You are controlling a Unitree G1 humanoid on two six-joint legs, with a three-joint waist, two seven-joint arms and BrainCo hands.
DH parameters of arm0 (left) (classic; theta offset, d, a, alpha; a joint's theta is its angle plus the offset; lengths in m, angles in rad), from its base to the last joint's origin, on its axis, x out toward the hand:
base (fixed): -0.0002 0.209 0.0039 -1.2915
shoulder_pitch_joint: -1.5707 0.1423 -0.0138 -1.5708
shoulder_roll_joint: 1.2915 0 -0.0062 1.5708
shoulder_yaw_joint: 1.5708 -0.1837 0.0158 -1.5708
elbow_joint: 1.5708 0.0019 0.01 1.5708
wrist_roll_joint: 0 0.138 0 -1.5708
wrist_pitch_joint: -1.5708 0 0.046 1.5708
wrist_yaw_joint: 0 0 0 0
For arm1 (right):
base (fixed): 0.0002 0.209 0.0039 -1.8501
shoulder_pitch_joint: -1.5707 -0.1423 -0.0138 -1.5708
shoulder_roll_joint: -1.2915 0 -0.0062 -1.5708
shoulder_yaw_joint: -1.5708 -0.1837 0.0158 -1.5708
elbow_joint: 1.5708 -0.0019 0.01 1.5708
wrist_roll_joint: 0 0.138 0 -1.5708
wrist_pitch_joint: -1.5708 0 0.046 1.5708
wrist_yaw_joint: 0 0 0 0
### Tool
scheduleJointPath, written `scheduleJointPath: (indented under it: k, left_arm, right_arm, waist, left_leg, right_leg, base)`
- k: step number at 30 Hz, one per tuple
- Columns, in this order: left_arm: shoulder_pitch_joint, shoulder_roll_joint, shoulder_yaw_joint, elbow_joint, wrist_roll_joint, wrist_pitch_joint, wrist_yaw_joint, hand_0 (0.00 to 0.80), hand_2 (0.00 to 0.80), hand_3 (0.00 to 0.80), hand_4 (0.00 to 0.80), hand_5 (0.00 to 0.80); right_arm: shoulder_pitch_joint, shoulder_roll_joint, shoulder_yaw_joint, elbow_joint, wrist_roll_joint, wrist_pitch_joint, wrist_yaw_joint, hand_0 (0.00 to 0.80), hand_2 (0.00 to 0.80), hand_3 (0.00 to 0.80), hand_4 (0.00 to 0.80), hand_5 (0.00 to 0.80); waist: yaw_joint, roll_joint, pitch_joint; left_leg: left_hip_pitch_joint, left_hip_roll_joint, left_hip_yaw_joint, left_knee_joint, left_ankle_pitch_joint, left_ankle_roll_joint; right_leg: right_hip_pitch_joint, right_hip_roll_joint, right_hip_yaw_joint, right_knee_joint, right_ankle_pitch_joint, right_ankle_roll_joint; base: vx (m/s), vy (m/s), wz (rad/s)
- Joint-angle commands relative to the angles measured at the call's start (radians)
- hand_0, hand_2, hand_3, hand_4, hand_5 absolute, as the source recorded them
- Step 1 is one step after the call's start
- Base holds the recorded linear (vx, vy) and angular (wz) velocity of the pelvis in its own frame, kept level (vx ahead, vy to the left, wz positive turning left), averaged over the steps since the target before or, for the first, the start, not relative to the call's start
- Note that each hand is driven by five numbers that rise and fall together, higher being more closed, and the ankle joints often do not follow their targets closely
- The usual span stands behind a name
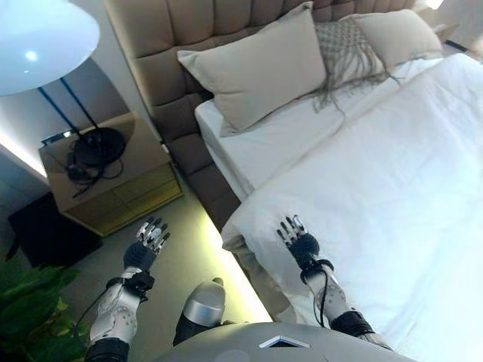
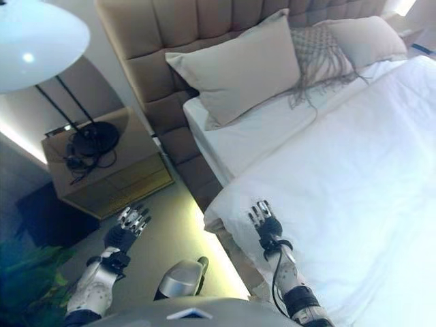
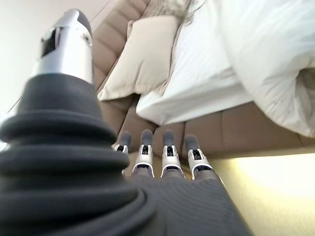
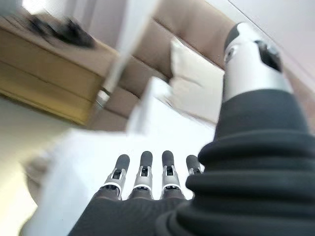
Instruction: Make the bed neatly
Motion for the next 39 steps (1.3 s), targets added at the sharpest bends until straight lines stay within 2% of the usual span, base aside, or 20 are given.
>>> scheduleJointPath:
  k: [1, 8, 12, 16, 18, 25, 28, 30, 33, 36, 39]
  left_arm:
    - [-0.024, 0.033, -0.026, -0.063, 0.036, -0.036, 0.001, 0.0, 0.0, 0.0, 0.0, 0.0]
    - [-0.061, 0.057, -0.094, -0.091, 0.031, -0.041, -0.03, 0.0, 0.0, 0.0, 0.0, 0.0]
    - [-0.056, 0.055, -0.113, -0.1, 0.018, -0.055, -0.016, 0.0, 0.0, 0.0, 0.0, 0.0]
    - [-0.063, 0.056, -0.138, -0.097, 0.009, -0.063, 0.002, 0.0, 0.0, 0.0, 0.0, 0.0]
    - [-0.07, 0.058, -0.153, -0.1, 0.004, -0.061, 0.014, 0.0, 0.0, 0.0, 0.0, 0.0]
    - [-0.07, 0.074, -0.175, -0.11, 0.03, -0.083, 0.032, 0.0, 0.0, 0.0, 0.0, 0.0]
    - [-0.077, 0.121, -0.192, -0.12, 0.24, -0.193, 0.064, 0.0, 0.0, 0.0, 0.0, 0.0]
    - [-0.09, 0.172, -0.221, -0.146, 0.411, -0.276, 0.131, 0.0, 0.0, 0.0, 0.0, 0.0]
    - [-0.135, 0.233, -0.259, -0.157, 0.592, -0.341, 0.264, 0.0, 0.0, 0.0, 0.0, 0.0]
    - [-0.195, 0.268, -0.294, -0.161, 0.734, -0.365, 0.383, 0.0, 0.0, 0.0, 0.0, 0.0]
    - [-0.245, 0.274, -0.338, -0.158, 0.836, -0.369, 0.477, 0.0, 0.0, 0.0, 0.0, 0.0]
  right_arm:
    - [-0.014, -0.059, -0.05, -0.039, -0.021, -0.084, -0.05, 0.0, 0.0, 0.0, 0.0, 0.0]
    - [0.017, -0.084, -0.161, 0.035, 0.017, -0.168, -0.053, 0.0, 0.0, 0.0, 0.0, 0.0]
    - [0.059, -0.076, -0.182, 0.02, 0.028, -0.164, -0.023, 0.0, 0.0, 0.0, 0.0, 0.0]
    - [0.102, -0.076, -0.198, 0.006, 0.063, -0.171, -0.005, 0.0, 0.0, 0.0, 0.0, 0.0]
    - [0.114, -0.075, -0.202, -0.001, 0.078, -0.167, 0.005, 0.0, 0.0, 0.0, 0.0, 0.0]
    - [0.134, -0.068, -0.194, -0.037, 0.069, -0.146, 0.013, 0.0, 0.0, 0.0, 0.0, 0.0]
    - [0.142, -0.065, -0.194, -0.06, 0.067, -0.137, 0.013, 0.0, 0.0, 0.0, 0.0, 0.0]
    - [0.143, -0.071, -0.188, -0.075, 0.062, -0.129, 0.01, 0.0, 0.0, 0.0, 0.0, 0.0]
    - [0.131, -0.075, -0.182, -0.079, 0.05, -0.12, -0.002, 0.0, 0.0, 0.0, 0.0, 0.0]
    - [0.114, -0.068, -0.171, -0.06, 0.065, -0.124, -0.005, 0.0, 0.0, 0.0, 0.0, 0.0]
    - [0.097, -0.059, -0.153, -0.032, 0.069, -0.11, 0.004, 0.0, 0.0, 0.0, 0.0, 0.0]
  waist:
    - [-0.005, 0.062, -0.048]
    - [-0.07, 0.066, -0.054]
    - [-0.107, 0.063, -0.051]
    - [-0.162, 0.059, -0.049]
    - [-0.18, 0.058, -0.046]
    - [-0.228, 0.063, -0.028]
    - [-0.241, 0.062, -0.023]
    - [-0.248, 0.064, -0.019]
    - [-0.257, 0.067, -0.014]
    - [-0.261, 0.064, -0.012]
    - [-0.264, 0.062, -0.006]
  left_leg:
    - [0.131, 0.089, 0.009, -0.219, 0.117, -0.031]
    - [0.143, 0.107, 0.055, -0.221, 0.106, -0.027]
    - [0.151, 0.113, 0.081, -0.21, 0.094, -0.024]
    - [0.157, 0.118, 0.121, -0.192, 0.076, -0.018]
    - [0.156, 0.117, 0.125, -0.169, 0.06, -0.015]
    - [0.149, 0.09, 0.155, -0.108, 0.01, 0.017]
    - [0.142, 0.064, 0.16, -0.102, -0.006, 0.035]
    - [0.133, 0.053, 0.161, -0.093, -0.016, 0.045]
    - [0.12, 0.037, 0.165, -0.09, -0.026, 0.057]
    - [0.112, 0.025, 0.178, -0.098, -0.031, 0.067]
    - [0.089, 0.037, 0.197, -0.097, -0.02, 0.069]
  right_leg:
    - [0.044, -0.007, 0.002, 0.051, 0.045, 0.027]
    - [0.018, 0.02, 0.039, 0.035, 0.038, 0.018]
    - [-0.003, 0.031, 0.072, 0.036, 0.035, 0.015]
    - [-0.024, 0.044, 0.121, 0.035, 0.024, 0.014]
    - [-0.035, 0.046, 0.145, 0.04, 0.021, 0.014]
    - [-0.075, 0.014, 0.204, 0.083, 0.037, 0.018]
    - [-0.105, -0.015, 0.221, 0.104, 0.076, 0.029]
    - [-0.13, -0.029, 0.223, 0.122, 0.09, 0.035]
    - [-0.155, -0.042, 0.222, 0.13, 0.103, 0.041]
    - [-0.186, -0.047, 0.208, 0.157, 0.121, 0.052]
    - [-0.213, 0.0, 0.184, 0.218, 0.056, 0.041]
  base:
    - [-0.054, -0.091, -0.22]
    - [-0.074, -0.104, -0.18]
    - [-0.055, -0.09, -0.23]
    - [-0.046, -0.089, -0.3]
    - [-0.006, -0.054, -0.32]
    - [0.03, 0.051, -0.31]
    - [0.039, 0.1, -0.17]
    - [0.017, 0.096, -0.1]
    - [0.011, 0.086, -0.18]
    - [-0.008, 0.029, -0.17]
    - [-0.068, -0.052, -0.46]
